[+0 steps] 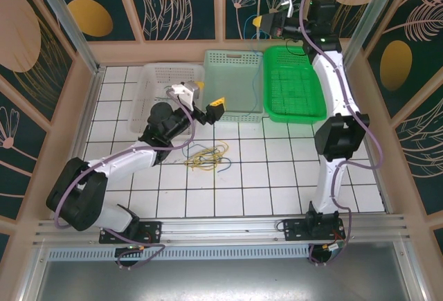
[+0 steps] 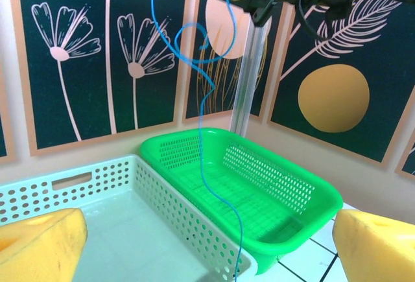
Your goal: Untangle the cables
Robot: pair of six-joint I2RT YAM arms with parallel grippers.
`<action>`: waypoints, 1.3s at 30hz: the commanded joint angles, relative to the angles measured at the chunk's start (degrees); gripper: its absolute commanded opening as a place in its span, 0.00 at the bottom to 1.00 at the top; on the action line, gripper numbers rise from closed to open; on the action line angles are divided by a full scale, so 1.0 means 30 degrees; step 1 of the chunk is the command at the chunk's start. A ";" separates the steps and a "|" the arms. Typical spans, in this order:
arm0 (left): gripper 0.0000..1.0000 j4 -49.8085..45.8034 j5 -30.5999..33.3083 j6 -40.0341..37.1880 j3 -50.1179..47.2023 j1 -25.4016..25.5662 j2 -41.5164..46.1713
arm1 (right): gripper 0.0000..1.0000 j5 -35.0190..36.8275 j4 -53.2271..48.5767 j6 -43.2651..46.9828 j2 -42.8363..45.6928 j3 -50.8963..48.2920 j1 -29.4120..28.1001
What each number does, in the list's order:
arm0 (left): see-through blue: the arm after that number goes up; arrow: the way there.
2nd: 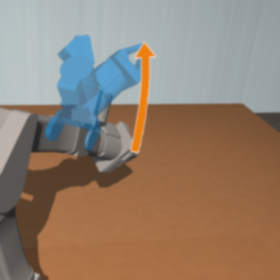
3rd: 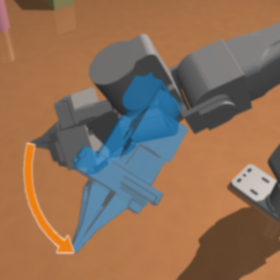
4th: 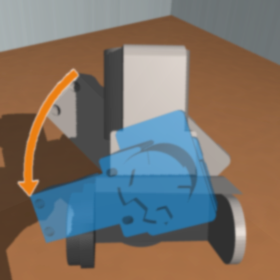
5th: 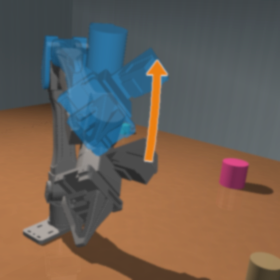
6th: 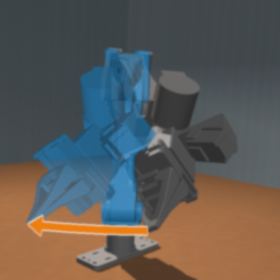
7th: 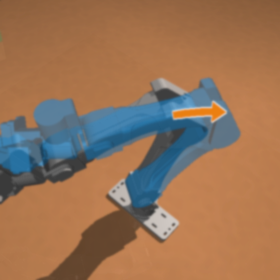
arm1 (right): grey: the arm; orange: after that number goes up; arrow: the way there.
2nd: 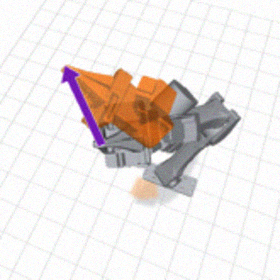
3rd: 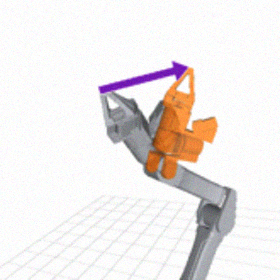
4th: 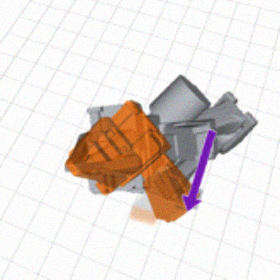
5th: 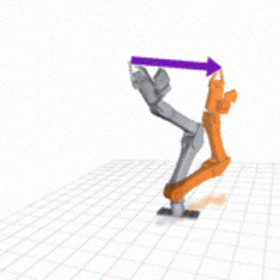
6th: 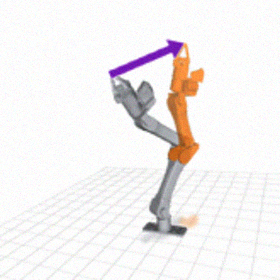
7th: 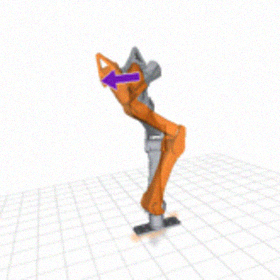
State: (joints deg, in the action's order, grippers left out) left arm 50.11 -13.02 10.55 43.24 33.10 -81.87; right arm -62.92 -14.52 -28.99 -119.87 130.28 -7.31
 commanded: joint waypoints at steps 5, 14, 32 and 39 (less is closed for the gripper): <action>0.98 -0.0369 0.0168 -0.0571 -0.0730 -0.0093 0.1324 | 0.00 -0.0942 -0.2707 0.1845 0.1559 0.0823 -0.0674; 0.98 -0.0022 0.0263 -0.0389 -0.0953 -0.0095 0.1319 | 0.00 0.0876 -0.0843 0.3419 0.6083 -0.6647 -0.1633; 0.98 -0.0705 0.1054 -0.0704 -0.1953 -0.0078 0.2911 | 0.00 0.2604 -0.2765 0.2773 -0.2318 -0.1301 -0.1401; 0.98 -0.0302 0.0852 -0.0529 -0.1949 -0.0078 0.2787 | 0.00 0.1401 -0.3856 0.3737 0.0940 -0.1841 -0.2025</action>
State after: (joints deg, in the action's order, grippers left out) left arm 48.10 -10.83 9.41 37.74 33.04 -73.91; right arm -55.64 -25.15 -19.73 -125.69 123.15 -12.12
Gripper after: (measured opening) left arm 0.979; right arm 0.052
